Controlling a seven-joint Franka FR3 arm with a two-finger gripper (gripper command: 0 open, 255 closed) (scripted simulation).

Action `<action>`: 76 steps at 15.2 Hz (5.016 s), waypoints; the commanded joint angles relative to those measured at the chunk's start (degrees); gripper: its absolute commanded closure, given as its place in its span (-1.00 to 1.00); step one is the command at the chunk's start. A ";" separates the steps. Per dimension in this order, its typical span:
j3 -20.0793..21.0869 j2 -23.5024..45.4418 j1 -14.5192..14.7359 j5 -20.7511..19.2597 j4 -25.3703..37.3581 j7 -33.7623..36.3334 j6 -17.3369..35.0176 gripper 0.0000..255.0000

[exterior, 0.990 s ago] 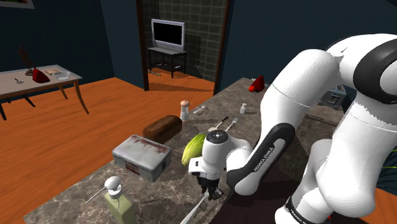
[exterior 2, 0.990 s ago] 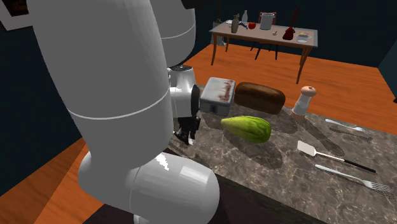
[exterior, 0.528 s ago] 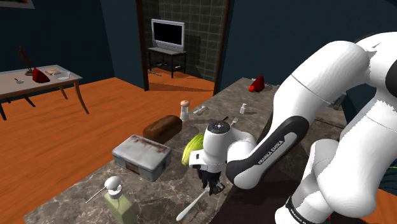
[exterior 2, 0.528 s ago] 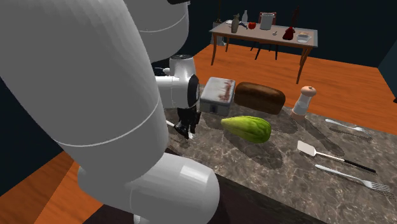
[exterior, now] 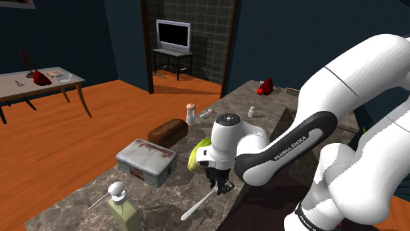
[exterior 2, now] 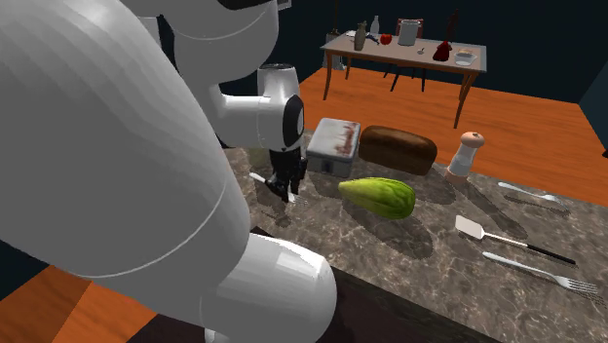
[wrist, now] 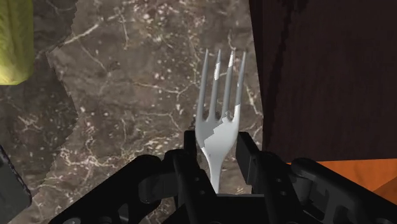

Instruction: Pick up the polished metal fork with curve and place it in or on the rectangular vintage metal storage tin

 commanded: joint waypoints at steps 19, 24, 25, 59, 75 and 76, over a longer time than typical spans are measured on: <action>-2.40 13.76 -2.60 -2.66 25.37 -2.99 -11.64 1.00; -3.15 23.59 -3.23 -3.71 38.46 -3.90 -14.92 1.00; -3.28 25.56 -3.31 -3.86 41.26 -4.11 -15.74 1.00; -5.02 63.55 -3.26 -5.05 91.52 -7.20 -27.92 1.00; -4.82 60.35 -3.12 -4.80 93.40 -7.36 -32.99 -1.00; -4.82 60.36 -3.12 -4.80 93.40 -7.36 -32.99 -1.00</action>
